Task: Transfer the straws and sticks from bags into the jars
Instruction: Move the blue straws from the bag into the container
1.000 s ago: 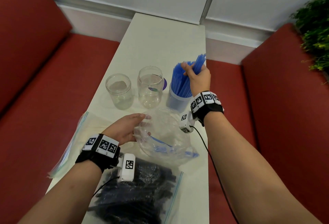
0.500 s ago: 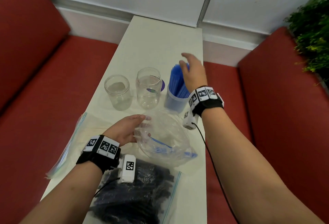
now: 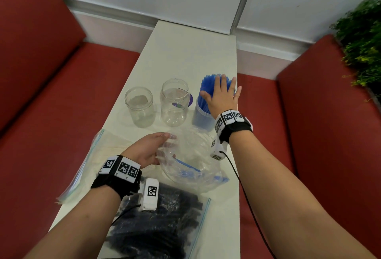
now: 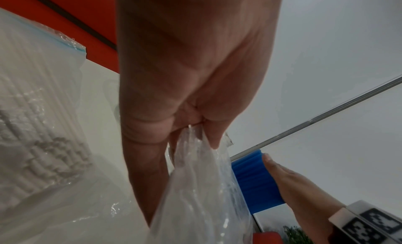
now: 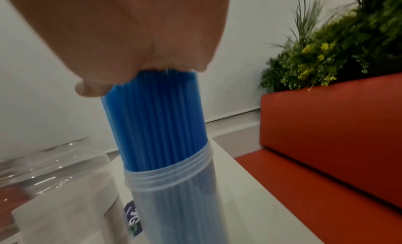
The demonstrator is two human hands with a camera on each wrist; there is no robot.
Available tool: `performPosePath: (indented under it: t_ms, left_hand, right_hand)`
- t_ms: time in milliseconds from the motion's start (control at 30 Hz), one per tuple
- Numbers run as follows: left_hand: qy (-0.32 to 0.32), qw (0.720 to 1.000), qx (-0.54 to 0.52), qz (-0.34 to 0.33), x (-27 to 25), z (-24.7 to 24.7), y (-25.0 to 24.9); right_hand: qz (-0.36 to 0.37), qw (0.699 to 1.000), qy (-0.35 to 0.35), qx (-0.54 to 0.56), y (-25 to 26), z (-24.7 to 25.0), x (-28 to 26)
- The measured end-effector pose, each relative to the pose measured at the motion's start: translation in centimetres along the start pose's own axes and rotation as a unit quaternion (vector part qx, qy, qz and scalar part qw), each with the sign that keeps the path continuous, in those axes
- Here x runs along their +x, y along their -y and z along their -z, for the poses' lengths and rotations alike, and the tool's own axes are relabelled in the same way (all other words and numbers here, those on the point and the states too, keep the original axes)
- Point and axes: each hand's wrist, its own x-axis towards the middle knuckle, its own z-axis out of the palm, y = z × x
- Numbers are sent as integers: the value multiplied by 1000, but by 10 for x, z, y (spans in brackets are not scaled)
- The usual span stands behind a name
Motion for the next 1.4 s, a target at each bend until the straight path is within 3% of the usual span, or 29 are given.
performPosePath:
  t_ms: [33,100,167,200,233,300,367,400,467,633,700,833,1067,1167,1267,1400]
  left_hand:
    - [1,1000,1,-2,-1,-1,0]
    - [2,1000,2,-4,-2,0,-1]
    - [3,1000,8,-7,-3,0,0]
    - [2,1000,13,-11,-3,0,0]
    - [1,1000,20,-14,-3,-1,1]
    - [-1,999,31,-26,-4,-3,2]
    - [1,998,41,-42,-6,-5,2]
    - [1,998,46,-50,-8,-5,2]
    - [-3,997,57,-59,-11,-6,1]
    - [30,994,94,-52,-19,-11,3]
    - [24,993,102,-55,-21,-14,6]
    - [4,994,85,-69,-22,-11,9]
    - [-14,996,23,-87,-18,4,8]
    - [-28,995,-19,-92,-17,7,10]
    - [-33,994,-23,-99,-16,5,12]
    - [-68,993,-2,-96,-16,3,14]
  right_hand:
    - [-3,1000,-14,11,0,1,-3]
    - [13,991,-114,67,1,6,-12]
    - [52,944,-226,235,6,13,-28]
    - [72,911,-213,347,8,14,-38]
    - [87,884,-142,436,11,13,-50]
    - [114,862,89,486,16,0,-76]
    - [123,866,296,384,17,-23,-98]
    - [115,868,355,328,16,-35,-108]
    - [94,873,404,257,12,-58,-126]
    - [100,879,446,133,9,-98,-157]
    - [111,889,429,117,9,-107,-162]
    - [91,928,330,145,6,-107,-165]
    - [107,942,252,196,-8,-78,-155]
    - [56,945,205,249,-10,-70,-156]
    - [-1,922,169,348,-9,-69,-158]
    - [-16,829,175,532,-7,-63,-155]
